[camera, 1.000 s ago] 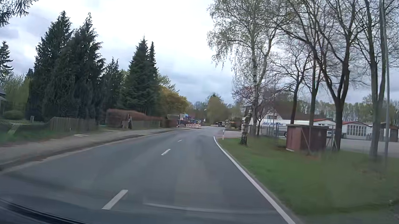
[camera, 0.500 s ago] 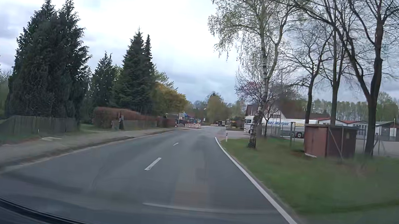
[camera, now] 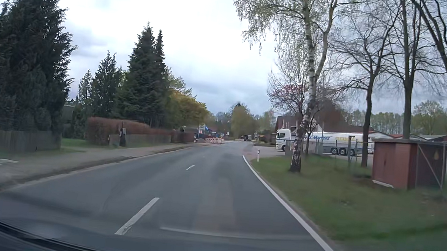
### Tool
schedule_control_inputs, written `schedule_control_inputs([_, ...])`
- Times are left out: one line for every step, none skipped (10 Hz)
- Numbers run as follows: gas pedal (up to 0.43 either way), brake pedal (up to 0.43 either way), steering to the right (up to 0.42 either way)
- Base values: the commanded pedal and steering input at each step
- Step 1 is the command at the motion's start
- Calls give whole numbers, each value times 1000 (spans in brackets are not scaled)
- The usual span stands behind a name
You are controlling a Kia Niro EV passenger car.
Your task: Follow the waypoints while adhering to traffic rules and regulations
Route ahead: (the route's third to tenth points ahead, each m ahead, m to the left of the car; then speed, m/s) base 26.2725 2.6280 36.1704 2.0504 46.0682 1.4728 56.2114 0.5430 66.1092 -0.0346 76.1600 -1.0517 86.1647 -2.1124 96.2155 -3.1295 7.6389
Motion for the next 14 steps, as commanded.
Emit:
schedule_control_inputs([59, 0, 3])
schedule_control_inputs([59, 0, 3])
schedule_control_inputs([59, 0, 3])
schedule_control_inputs([59, 0, 3])
schedule_control_inputs([59, 0, 3])
schedule_control_inputs([59, 0, 4])
schedule_control_inputs([59, 0, 6])
schedule_control_inputs([59, 0, 5])
schedule_control_inputs([59, 0, 5])
schedule_control_inputs([59, 0, 6])
schedule_control_inputs([59, 0, 5])
schedule_control_inputs([59, 0, 6])
schedule_control_inputs([59, 0, 6])
schedule_control_inputs([59, 0, 6])
